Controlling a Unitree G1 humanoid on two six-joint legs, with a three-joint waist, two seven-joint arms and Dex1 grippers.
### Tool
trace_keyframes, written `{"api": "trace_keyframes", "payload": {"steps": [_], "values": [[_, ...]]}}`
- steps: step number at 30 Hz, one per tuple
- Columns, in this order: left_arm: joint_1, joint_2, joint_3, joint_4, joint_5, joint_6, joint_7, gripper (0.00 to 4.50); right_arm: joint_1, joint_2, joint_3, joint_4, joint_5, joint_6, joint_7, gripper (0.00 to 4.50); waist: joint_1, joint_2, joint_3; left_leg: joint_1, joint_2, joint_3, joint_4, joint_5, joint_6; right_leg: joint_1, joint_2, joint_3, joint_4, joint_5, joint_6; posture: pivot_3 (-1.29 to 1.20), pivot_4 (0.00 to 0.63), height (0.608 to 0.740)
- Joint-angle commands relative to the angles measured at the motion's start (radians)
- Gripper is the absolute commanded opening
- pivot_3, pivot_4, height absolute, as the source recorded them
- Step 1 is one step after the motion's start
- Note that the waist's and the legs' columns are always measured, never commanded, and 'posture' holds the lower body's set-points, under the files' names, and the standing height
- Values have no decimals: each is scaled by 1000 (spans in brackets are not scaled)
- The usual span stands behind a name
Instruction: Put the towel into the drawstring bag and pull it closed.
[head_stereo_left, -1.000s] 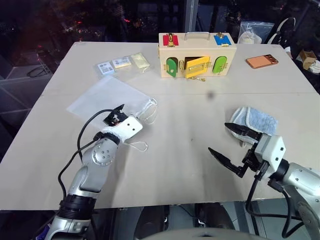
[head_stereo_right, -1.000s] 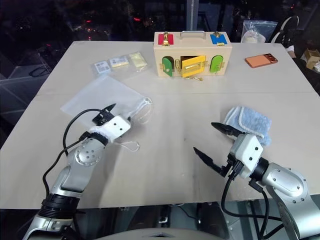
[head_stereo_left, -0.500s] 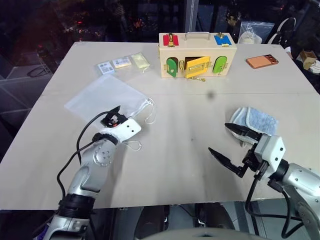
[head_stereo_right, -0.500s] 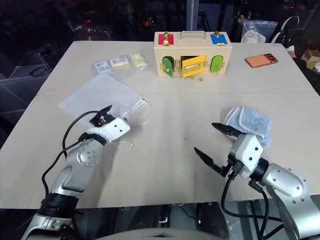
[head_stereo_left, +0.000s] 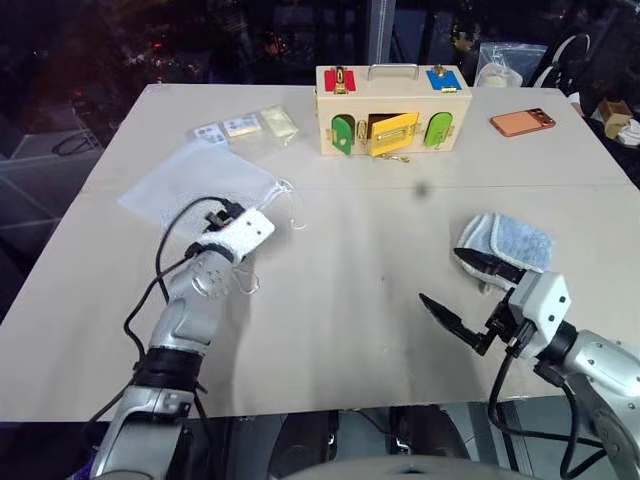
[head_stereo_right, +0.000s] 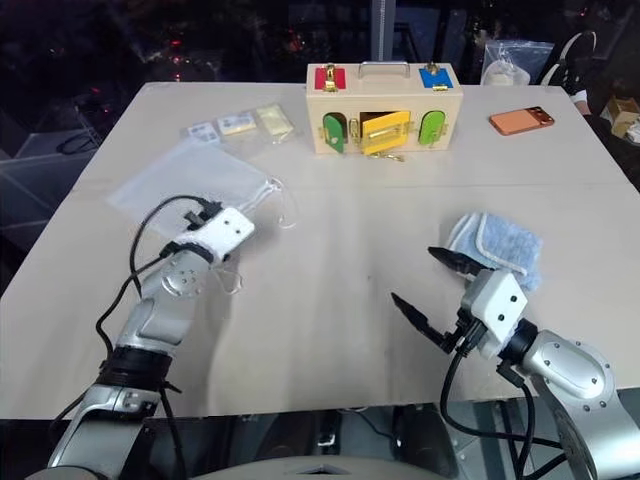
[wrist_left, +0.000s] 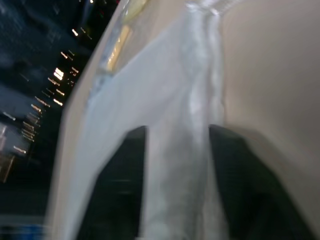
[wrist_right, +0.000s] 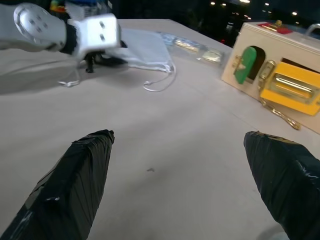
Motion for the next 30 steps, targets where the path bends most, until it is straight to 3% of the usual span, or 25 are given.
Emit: {"api": "trace_keyframes", "payload": {"steps": [1, 3, 7, 12, 19, 22, 30], "values": [[-37, -29, 114, -8, -232, 73, -139, 58, -11, 4, -23, -33, -8, 45, -57, 4500, 0, 0, 0, 0, 0, 0, 0, 0, 0, 0, 0, 0, 0, 0, 0, 0, 150, 740], [-64, -38, 180, -23, -372, 154, -233, 19, -17, 3, -24, -36, 7, 72, -66, 4500, -1, 0, 0, 0, 0, 0, 0, 1, -2, 0, -1, 0, 0, 0, 0, 0, 150, 740], [-129, -1, 303, -88, -698, 521, -438, 19, -19, -33, -33, -67, -16, 192, -112, 4500, -4, 0, 0, 0, 0, 0, 0, 3, -5, 0, 2, 0, 0, 0, 0, 0, 150, 740], [-198, 83, 396, -130, -940, 901, -486, 19, -21, -69, -92, -49, 92, 267, -56, 4500, -5, 0, 0, 0, 0, 0, 0, 3, -5, 0, 4, 0, 0, 0, 1, 0, 150, 740], [-236, 18, 472, -193, -1075, 1160, -368, 19, -77, -51, -224, 52, 162, 326, -114, 4500, -1, -1, 1, 1, -1, -1, 1, 3, -5, 2, 4, 1, 0, 0, 1, 0, 150, 740], [-233, 0, 436, -269, -1105, 1196, -342, 19, -111, -60, -298, 115, 188, 383, -149, 4500, -3, -2, 1, 0, -1, -1, 1, 3, -5, 2, 4, 1, 0, 0, 0, 0, 150, 740], [-239, -129, 434, -369, -1154, 1221, -225, 19, -411, -52, -374, 494, 211, 681, -353, 4500, -6, -1, 1, 2, -1, 0, 0, 4, -6, 1, 4, 4, 1, 0, 0, 0, 150, 740]]}}
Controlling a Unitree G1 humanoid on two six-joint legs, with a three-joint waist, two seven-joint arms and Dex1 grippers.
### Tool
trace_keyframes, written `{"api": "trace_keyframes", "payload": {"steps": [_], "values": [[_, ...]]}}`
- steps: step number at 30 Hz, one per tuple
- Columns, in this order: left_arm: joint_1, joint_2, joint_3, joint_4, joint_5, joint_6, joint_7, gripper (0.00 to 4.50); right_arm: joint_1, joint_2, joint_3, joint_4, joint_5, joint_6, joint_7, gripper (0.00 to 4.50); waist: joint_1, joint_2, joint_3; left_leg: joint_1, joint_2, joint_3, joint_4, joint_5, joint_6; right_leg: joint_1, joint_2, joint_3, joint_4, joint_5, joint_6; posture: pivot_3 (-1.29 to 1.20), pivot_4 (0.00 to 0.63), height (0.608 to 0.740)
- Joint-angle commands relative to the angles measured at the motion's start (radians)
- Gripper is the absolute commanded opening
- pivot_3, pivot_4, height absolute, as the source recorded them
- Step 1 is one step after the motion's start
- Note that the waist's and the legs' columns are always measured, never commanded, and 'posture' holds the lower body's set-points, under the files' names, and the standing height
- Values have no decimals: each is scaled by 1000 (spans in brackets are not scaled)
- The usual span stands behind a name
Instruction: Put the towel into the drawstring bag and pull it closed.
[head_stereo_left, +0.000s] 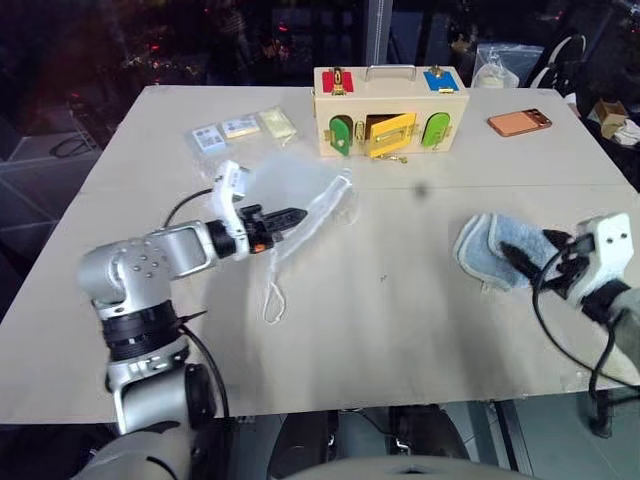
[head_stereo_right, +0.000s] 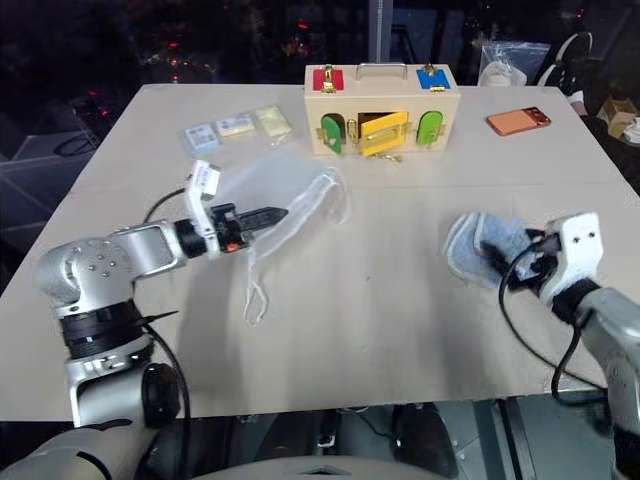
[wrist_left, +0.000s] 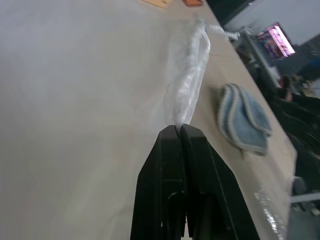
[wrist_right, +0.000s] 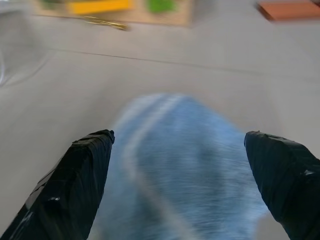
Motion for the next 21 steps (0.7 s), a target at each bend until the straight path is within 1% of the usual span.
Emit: {"api": "trace_keyframes", "payload": {"steps": [1, 3, 6, 9, 11, 14, 17, 18, 19, 21], "values": [[-9, -19, 19, -55, -31, 7, 42, 19, -111, 11, -38, 164, 3, 108, -81, 4500, -3, 0, 0, 0, 0, 0, -1, 0, 0, 0, 0, 2, 0, 0, 0, 0, 150, 740], [0, -28, 14, -59, -34, -1, 57, 19, -180, 38, -38, 250, 34, 195, -101, 4500, -1, 0, 0, 0, 0, 1, -2, 0, 0, -1, 1, 3, 0, 0, 0, 0, 150, 740], [6, -38, 18, -60, -40, -13, 76, 19, -252, 94, -27, 316, 110, 308, -70, 4500, -2, 0, 0, -1, 0, 0, -3, 1, -1, -1, 2, 3, 0, 0, 0, 0, 150, 740], [9, -43, 21, -65, -44, -22, 89, 19, -241, 79, 84, 341, 44, 291, -28, 4500, -6, 0, 0, 0, 0, 1, -3, 1, -1, -1, 3, 4, 0, 0, 0, 0, 150, 740], [12, -49, 23, -72, -51, -23, 98, 19, -208, 44, 193, 366, -40, 219, 13, 4500, -10, -1, -1, 0, 0, 1, -3, 1, -1, -1, 3, 4, -1, 0, 0, 0, 150, 740], [22, -56, 24, -80, -60, -29, 110, 0, -174, 24, 282, 379, -99, 146, 70, 3665, -19, -7, -5, 0, 1, 1, -3, 0, 1, -1, 3, 4, -1, 0, 0, 0, 150, 740], [29, -61, 30, -85, -72, -30, 118, 0, -153, 23, 307, 347, -119, 103, 103, 2409, -25, -9, -6, 2, 1, 0, -3, 0, 0, 0, 4, 4, -1, 0, 0, 0, 150, 740], [30, -62, 31, -86, -76, -29, 120, 0, -144, 21, 312, 322, -121, 86, 119, 1835, -25, -9, -6, 2, 1, 0, -3, 0, 0, 0, 4, 4, 0, 0, 0, 0, 150, 740], [30, -63, 32, -85, -80, -28, 121, 0, -135, 20, 316, 300, -124, 66, 132, 1436, -24, -9, -6, 2, 1, 0, -3, 0, -1, 0, 4, 4, 0, 0, 0, 0, 150, 740], [30, -62, 27, -82, -89, -26, 122, 0, -119, 41, 293, 247, -96, 25, 161, 622, -23, -9, -6, 2, 1, -1, -3, 1, -1, 0, 4, 4, 0, 0, 0, 0, 150, 740]]}}
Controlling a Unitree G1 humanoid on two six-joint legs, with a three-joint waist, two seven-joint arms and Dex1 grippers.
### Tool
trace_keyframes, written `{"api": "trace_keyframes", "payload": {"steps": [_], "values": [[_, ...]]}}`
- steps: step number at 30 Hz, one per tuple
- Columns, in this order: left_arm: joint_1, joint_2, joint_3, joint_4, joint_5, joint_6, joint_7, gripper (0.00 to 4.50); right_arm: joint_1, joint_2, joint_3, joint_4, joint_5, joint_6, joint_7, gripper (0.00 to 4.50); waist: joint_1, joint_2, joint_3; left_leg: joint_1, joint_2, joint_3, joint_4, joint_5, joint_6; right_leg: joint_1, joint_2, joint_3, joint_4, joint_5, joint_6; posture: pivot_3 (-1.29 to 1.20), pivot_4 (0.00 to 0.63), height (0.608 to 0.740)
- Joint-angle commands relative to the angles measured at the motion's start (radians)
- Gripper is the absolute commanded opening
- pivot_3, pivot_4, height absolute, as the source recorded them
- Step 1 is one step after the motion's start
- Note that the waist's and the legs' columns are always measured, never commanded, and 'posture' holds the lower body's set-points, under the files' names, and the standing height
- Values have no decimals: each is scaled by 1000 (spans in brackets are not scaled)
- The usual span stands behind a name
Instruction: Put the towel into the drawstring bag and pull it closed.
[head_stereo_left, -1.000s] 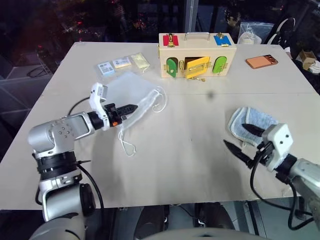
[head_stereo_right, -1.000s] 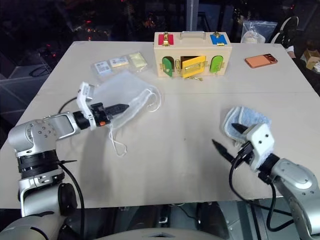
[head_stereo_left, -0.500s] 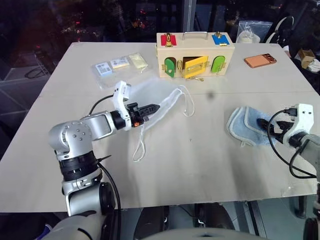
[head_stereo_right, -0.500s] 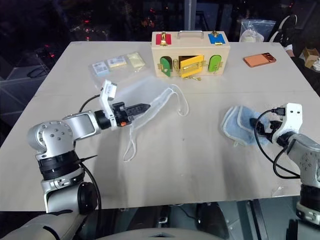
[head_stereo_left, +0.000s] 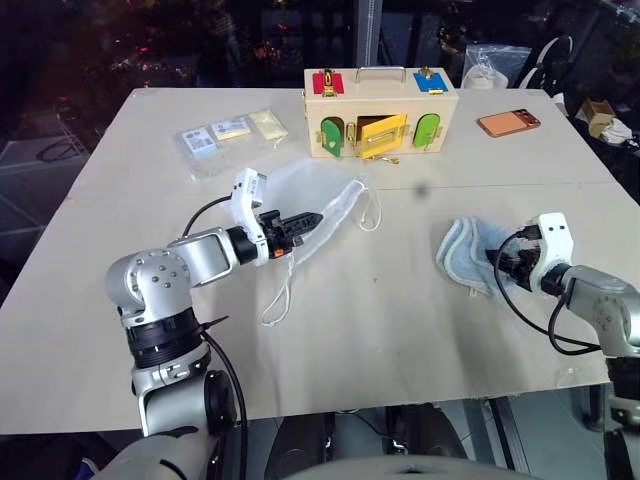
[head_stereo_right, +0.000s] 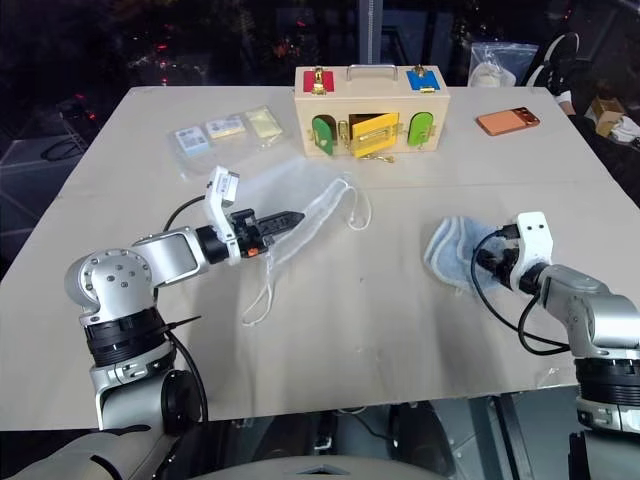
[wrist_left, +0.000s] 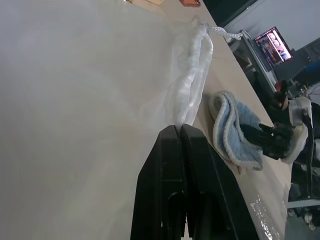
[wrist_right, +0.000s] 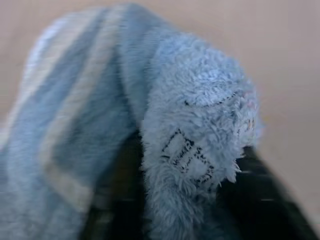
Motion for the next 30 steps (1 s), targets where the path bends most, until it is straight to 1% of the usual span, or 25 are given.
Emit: {"api": "trace_keyframes", "payload": {"steps": [1, 2, 3, 5, 7, 8, 9, 10, 12, 16, 18, 20, 22, 25, 28, 30], "values": [[-3, 2, 4, -38, -34, -18, -1, 0, 59, 53, 17, -84, 67, -44, 92, 296, 0, 0, 0, -1, 0, 0, 0, 0, 0, 0, 0, 0, 0, 0, 0, 0, 150, 740], [-3, 3, -2, -36, -34, -20, -2, 0, 67, 70, -1, -115, 96, -62, 115, 107, 0, 0, 0, -1, 0, 0, 0, 0, 0, 0, 0, 0, 0, 0, 0, 0, 150, 740], [-3, 5, -12, -32, -33, -22, -3, 0, 80, 92, -19, -163, 144, -86, 156, 105, -1, 1, 0, -1, 0, 0, 0, 0, -1, 0, 0, 0, 0, 0, 0, 0, 150, 740], [2, 14, -43, -27, -23, -34, -13, 0, 98, 148, -70, -263, 290, -81, 214, 103, -1, 4, 3, -1, 0, -1, -1, 1, -2, -2, 1, 0, 0, 0, 0, 0, 150, 740], [8, 15, -74, -16, -17, -49, -25, 0, 88, 223, -113, -365, 520, -46, 218, 103, 0, 9, 6, -2, 0, -1, -1, 1, -3, -2, 1, 0, 0, 0, 0, 0, 150, 740], [14, 17, -96, -11, -11, -57, -32, 0, 63, 267, -110, -390, 604, -42, 199, 103, -1, 9, 6, -2, 0, -1, -1, 1, -3, -2, 0, 0, 0, 0, 0, 0, 150, 740], [19, 20, -116, -6, -8, -65, -41, 0, 38, 304, -94, -401, 646, -42, 184, 102, -2, 9, 6, -1, 0, -1, -1, 1, -3, -2, 0, 0, 0, 0, 0, 0, 150, 740], [24, 24, -137, -4, -5, -74, -51, 0, 9, 337, -59, -391, 639, -53, 173, 102, -2, 9, 6, -1, 0, -1, -1, 1, -2, -2, 0, 0, 0, 0, 0, 0, 150, 740], [27, 22, -161, -3, -10, -81, -63, 0, -49, 392, 36, -325, 543, -89, 158, 99, -1, 8, 5, -1, 0, -1, -1, 1, -2, -2, 0, 0, 0, 0, 0, 0, 150, 740], [20, 5, -170, -22, -41, -80, -76, 0, -138, 444, 233, -111, 284, -196, 136, 95, 2, 9, 6, -1, 0, 0, -1, 1, -2, -3, 0, 0, 0, 0, -1, 0, 150, 740], [14, -10, -149, -45, -74, -64, -76, 0, -170, 450, 322, 25, 146, -249, 111, 94, 1, 9, 6, -4, -1, 0, -1, 2, -2, -5, -1, 0, 0, 0, -1, 0, 150, 740], [18, -10, -120, -72, -110, -47, -74, 0, -170, 428, 399, 122, 32, -312, 128, 93, 1, 9, 6, -4, -1, 1, -1, 2, -2, -6, -1, 0, 0, 0, 0, 0, 150, 740], [26, -3, -97, -88, -128, -39, -70, 0, -162, 412, 438, 166, -28, -348, 140, 91, -1, 9, 6, -5, -1, 1, -1, 2, -3, -5, -1, 0, 0, 0, 0, 0, 150, 740], [31, 14, -43, -103, -153, -20, -68, 0, -175, 398, 472, 213, -115, -382, 120, 86, -3, 9, 6, -4, -1, 1, -2, 2, -3, -5, 0, -1, 0, 0, 0, 0, 150, 740], [6, 8, 35, -99, -209, 1, -28, 0, -193, 396, 476, 251, -175, -396, 102, 85, -2, 9, 6, -4, 0, 0, -2, 2, -3, -5, -1, -1, 1, 0, 0, 0, 150, 740], [-1, 9, 61, -106, -245, 8, -11, 0, -206, 392, 481, 270, -214, -409, 96, 85, -3, 9, 6, -3, 0, 0, -2, 2, -4, -4, -2, -1, 1, 0, 0, 0, 150, 740]]}}
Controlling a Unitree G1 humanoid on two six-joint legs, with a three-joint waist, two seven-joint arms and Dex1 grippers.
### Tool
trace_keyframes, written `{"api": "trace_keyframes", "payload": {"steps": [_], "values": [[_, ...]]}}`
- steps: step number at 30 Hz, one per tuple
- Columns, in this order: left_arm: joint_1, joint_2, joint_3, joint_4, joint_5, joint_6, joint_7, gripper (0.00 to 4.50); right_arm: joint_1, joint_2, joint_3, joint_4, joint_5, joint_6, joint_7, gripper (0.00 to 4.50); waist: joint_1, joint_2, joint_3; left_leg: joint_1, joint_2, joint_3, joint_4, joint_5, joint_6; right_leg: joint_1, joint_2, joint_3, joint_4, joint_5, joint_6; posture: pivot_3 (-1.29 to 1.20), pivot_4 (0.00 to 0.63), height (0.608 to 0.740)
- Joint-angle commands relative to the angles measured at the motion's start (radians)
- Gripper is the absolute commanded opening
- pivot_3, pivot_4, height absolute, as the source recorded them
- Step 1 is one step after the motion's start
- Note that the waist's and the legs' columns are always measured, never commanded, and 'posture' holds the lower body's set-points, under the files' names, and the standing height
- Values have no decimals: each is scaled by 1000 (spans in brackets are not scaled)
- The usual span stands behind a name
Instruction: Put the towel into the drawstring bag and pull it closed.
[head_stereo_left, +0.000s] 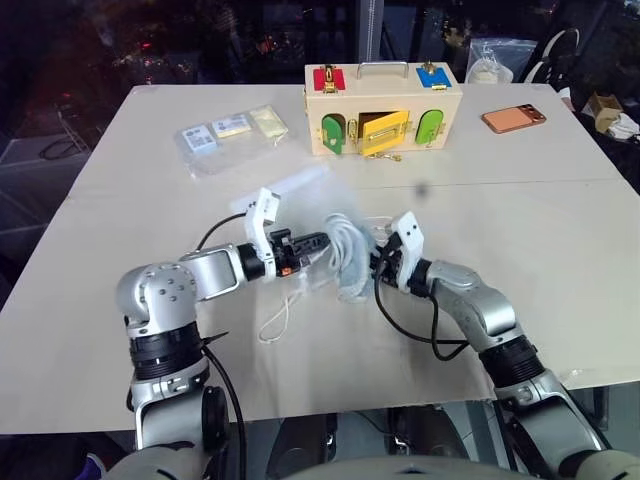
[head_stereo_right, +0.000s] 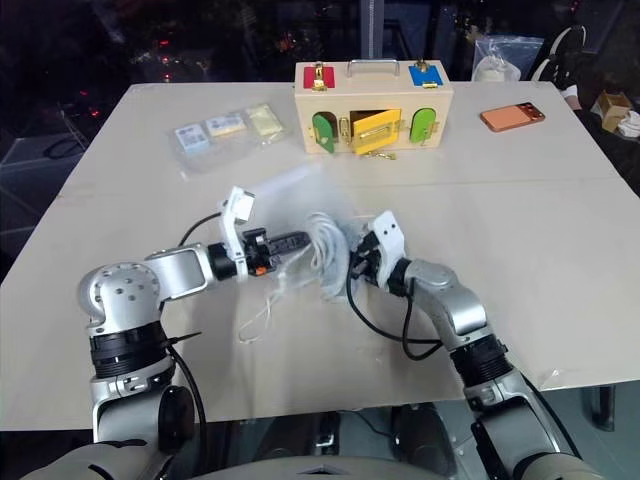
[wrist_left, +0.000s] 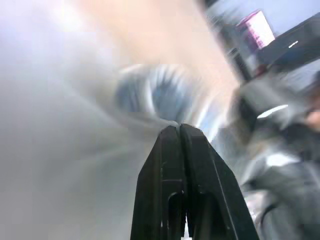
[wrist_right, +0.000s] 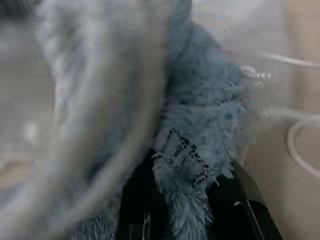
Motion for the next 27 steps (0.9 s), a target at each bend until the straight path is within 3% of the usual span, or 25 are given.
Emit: {"api": "trace_keyframes", "payload": {"steps": [1, 11, 13, 16, 18, 20, 27], "values": [[-38, 2, 58, -77, -111, 2, 7, 0, 1, -19, 31, 64, -97, -10, -20, 85, -1, 0, 0, 1, 0, 0, 0, 0, 0, 1, 0, 0, 0, 0, 0, 0, 150, 740], [28, 83, -11, -121, -154, -10, 11, 0, -38, -2, 13, 22, -127, -25, 14, 84, -1, 0, -1, 3, 0, -1, 0, 0, -1, 3, 0, 0, 0, 0, 0, 0, 150, 740], [70, 140, -74, -141, -116, -19, -13, 0, -46, 48, -47, -11, -31, 45, 22, 84, -2, 0, -1, 3, 0, -1, 0, 0, -1, 3, -1, 0, 0, 0, 0, 0, 150, 740], [156, 222, -160, -209, -75, -70, -64, 0, -114, 232, -320, 2, 311, 304, -103, 81, -7, 1, 0, 2, 1, 0, -1, 1, -2, 1, -4, 1, 0, 1, -1, 0, 150, 740], [183, 246, -195, -243, -62, -110, -91, 0, -146, 286, -394, 28, 378, 384, -153, 80, -7, 2, 1, 0, 1, -1, -3, 1, -3, -1, -4, 0, 1, 2, -3, 0, 150, 740], [184, 246, -228, -259, -43, -152, -97, 0, -164, 314, -399, 39, 378, 402, -169, 79, 0, 2, 1, 0, 1, -1, -4, 2, -4, -2, -5, -1, 0, 2, -3, 0, 150, 740], [128, 182, -248, -241, -60, -190, -71, 0, -136, 328, -180, 113, 217, 260, -31, 79, -7, 3, 1, -1, -1, -1, -6, 2, -3, -2, -6, 0, -2, 0, -6, 0, 150, 740]]}}
